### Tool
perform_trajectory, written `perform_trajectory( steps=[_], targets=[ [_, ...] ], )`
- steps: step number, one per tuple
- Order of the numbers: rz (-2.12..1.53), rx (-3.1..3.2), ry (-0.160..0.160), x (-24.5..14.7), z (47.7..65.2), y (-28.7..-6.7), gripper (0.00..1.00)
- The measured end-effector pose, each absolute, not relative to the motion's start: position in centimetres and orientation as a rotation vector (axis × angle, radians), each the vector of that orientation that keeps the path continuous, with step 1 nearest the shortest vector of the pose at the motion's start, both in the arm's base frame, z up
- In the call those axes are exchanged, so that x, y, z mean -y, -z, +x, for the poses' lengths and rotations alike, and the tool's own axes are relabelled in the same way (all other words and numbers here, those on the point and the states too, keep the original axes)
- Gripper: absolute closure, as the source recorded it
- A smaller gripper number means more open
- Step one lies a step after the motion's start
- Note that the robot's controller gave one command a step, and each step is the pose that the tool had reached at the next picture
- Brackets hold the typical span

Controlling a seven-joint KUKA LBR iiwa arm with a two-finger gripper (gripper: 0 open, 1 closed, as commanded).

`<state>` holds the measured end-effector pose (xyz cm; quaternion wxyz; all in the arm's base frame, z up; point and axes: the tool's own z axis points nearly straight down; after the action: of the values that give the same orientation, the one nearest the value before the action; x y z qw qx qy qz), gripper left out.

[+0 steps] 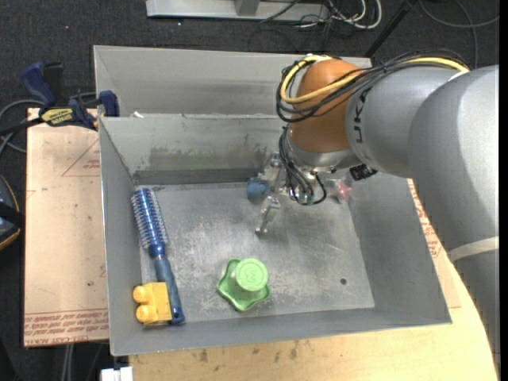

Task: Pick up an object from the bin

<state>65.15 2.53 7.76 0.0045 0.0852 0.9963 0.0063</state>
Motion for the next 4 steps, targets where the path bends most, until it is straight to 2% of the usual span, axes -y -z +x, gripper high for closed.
perform_trajectory(
  steps=[1,2,3,4],
  targets=[
    [0.298,-3.116,-0.019,-0.3,65.1,-7.8,0.0],
    [0.451,-3.09,-0.017,1.5,64.1,-7.8,0.0],
    [0.45,-3.09,-0.011,1.7,64.1,-8.0,1.0],
    [0.447,-3.1,-0.004,1.6,64.4,-12.4,1.0]
  ],
)
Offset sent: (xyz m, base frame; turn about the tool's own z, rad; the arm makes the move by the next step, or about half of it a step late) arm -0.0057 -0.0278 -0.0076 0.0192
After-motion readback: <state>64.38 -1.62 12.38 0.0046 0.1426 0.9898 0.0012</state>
